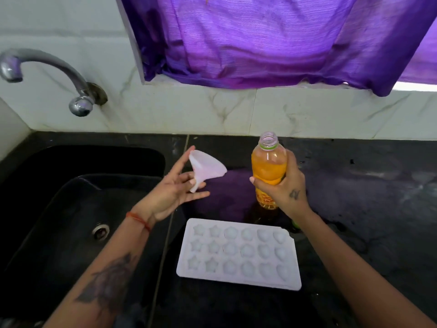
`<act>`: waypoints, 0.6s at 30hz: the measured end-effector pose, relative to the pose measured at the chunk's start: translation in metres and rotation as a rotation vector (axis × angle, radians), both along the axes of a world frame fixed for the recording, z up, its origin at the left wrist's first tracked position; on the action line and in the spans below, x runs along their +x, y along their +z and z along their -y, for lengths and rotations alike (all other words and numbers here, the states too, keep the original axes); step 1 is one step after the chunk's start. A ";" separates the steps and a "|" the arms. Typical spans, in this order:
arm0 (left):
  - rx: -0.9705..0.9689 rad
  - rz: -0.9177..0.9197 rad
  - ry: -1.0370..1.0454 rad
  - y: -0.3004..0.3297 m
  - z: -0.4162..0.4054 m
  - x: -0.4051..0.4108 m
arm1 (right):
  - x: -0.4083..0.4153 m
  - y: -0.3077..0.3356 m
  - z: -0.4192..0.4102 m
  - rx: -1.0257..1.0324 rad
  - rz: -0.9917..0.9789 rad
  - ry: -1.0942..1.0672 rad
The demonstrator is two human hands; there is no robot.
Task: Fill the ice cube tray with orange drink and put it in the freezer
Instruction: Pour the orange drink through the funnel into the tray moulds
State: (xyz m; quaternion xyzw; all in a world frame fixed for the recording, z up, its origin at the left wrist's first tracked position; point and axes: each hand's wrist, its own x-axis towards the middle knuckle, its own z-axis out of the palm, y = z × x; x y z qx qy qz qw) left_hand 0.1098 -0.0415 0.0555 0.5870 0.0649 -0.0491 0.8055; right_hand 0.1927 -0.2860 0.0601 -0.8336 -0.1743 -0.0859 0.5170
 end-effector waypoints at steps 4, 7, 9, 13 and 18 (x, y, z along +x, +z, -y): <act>0.022 0.058 0.032 0.008 0.023 -0.017 | -0.020 0.017 -0.014 -0.085 0.107 0.110; 0.087 0.086 0.086 0.013 0.027 -0.027 | -0.031 0.027 -0.023 -0.088 0.135 0.118; 0.170 0.109 0.086 0.016 0.026 -0.035 | -0.036 0.031 -0.027 -0.090 0.167 0.119; 0.216 0.114 0.064 0.023 0.025 -0.047 | -0.043 0.037 -0.031 -0.090 0.184 0.130; 0.202 0.072 0.144 0.025 0.032 -0.051 | -0.053 0.041 -0.033 -0.119 0.227 0.186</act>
